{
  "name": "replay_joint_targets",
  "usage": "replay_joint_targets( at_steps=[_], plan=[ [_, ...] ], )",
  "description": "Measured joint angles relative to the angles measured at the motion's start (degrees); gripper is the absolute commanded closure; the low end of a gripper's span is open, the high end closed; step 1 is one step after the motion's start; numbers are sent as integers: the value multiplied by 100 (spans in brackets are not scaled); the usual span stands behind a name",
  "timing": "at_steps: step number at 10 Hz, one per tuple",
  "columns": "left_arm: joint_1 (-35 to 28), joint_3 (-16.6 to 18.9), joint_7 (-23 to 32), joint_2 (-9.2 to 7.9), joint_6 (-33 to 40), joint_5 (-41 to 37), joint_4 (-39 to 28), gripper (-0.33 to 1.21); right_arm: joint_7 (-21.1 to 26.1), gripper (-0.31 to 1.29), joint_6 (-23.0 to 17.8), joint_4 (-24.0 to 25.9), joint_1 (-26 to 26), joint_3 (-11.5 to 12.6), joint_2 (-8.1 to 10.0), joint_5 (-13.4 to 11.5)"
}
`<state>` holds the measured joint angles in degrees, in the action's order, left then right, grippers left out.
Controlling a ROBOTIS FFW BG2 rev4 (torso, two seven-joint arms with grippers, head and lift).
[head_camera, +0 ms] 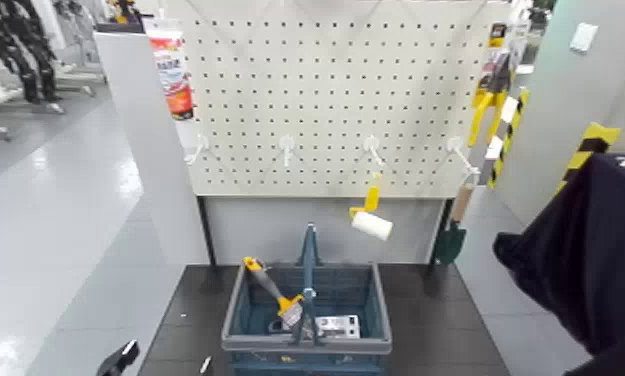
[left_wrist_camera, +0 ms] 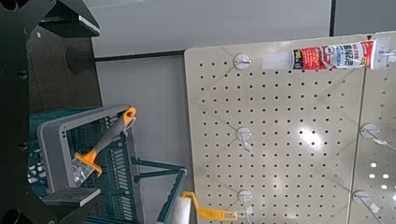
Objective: Put the red glue tube into the crate.
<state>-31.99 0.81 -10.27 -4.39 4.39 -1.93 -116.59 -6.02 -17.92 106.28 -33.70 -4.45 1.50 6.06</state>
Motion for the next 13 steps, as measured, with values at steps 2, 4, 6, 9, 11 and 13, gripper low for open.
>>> replay_joint_targets(
  at_steps=[2,4,6,9,11,13],
  plan=[
    [-8,-1,14,8,0,-8,4,11,-13,14,-10,-3,12,-10,10,-4],
    [7,1,12,9,0,-9,4,11,-42,14,-10,-14,22,-11,9,-2],
    [162,32,-54,-14,-34,-51,-2,13,-122,15,-1,-28,42,-8,1,2],
    [656,234,-451,-26,-452,-94,-37,14,-374,15,71,-83,135,21,-10,99],
    [1035,397,-702,-25,-806,-134,-57,14,-438,15,83,-116,163,37,-39,134],
    [1461,643,-1053,-20,-1166,-191,-58,14,-558,15,120,-164,233,47,-30,210]
  ],
)
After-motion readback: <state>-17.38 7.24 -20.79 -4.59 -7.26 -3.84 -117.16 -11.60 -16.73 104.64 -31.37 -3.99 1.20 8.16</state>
